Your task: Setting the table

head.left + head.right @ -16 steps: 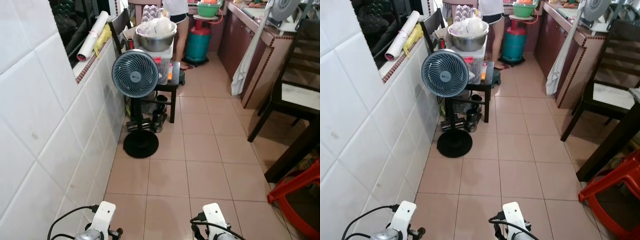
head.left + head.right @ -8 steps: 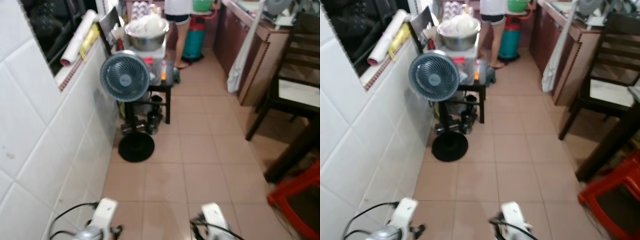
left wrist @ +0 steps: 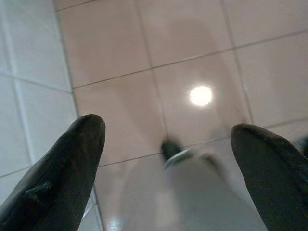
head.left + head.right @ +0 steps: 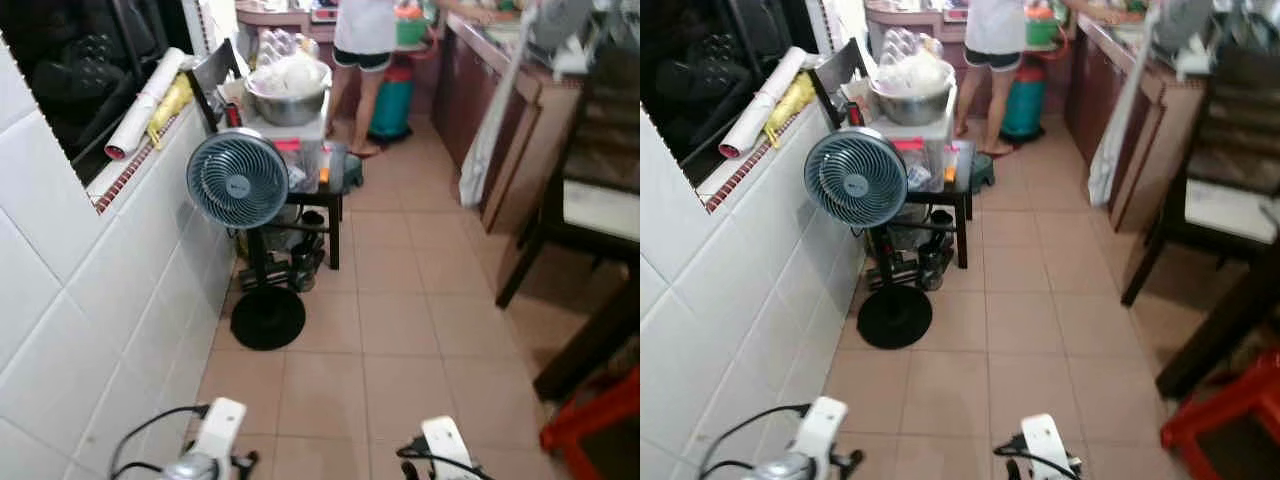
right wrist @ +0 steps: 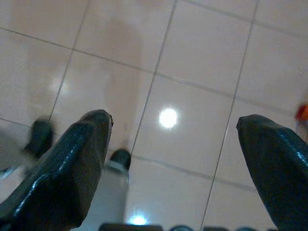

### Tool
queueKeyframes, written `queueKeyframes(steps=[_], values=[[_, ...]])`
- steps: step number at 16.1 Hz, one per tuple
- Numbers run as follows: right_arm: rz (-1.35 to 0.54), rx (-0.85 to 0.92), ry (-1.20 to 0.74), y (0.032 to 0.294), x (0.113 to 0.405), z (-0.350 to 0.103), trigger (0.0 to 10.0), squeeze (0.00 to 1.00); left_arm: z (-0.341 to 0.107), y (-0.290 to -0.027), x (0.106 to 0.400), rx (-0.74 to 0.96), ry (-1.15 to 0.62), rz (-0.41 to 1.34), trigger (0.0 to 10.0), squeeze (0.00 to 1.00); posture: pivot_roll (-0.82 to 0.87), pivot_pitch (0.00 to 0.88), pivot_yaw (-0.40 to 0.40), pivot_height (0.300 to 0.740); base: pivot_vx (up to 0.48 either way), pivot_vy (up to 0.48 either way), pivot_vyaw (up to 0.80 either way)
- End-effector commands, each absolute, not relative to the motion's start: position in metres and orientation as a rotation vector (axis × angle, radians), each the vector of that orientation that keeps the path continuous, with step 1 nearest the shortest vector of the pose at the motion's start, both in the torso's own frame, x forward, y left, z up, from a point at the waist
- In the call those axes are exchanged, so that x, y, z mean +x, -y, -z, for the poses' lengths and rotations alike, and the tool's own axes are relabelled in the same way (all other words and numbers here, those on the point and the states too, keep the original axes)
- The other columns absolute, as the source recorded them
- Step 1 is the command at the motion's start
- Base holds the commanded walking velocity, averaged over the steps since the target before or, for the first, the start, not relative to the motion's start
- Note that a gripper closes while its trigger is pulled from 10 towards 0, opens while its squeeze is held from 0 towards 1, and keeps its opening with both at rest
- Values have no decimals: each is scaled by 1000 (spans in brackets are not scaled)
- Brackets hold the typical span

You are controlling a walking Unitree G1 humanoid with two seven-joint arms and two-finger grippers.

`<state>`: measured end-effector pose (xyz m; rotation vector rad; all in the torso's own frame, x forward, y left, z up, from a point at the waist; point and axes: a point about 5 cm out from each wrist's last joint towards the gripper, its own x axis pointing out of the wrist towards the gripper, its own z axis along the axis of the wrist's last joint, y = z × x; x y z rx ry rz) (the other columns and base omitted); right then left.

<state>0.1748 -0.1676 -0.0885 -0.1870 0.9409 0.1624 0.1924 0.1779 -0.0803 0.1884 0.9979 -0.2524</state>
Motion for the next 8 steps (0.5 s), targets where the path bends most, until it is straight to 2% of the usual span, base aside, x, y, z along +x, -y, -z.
queueKeyframes(steps=[1, 8], values=[[-200, -164, -924, 154, 180, 87, 10000, 0, 80, -188, 191, 203, -1009, 231, 10000, 0, -36, 0, -11, 740, 352, 0, 0], [-225, -173, -934, 151, 179, 88, 10000, 0, 81, -194, 188, 212, -1018, 129, 10000, 0, -30, 0, -17, 740, 0, 0, 0]])
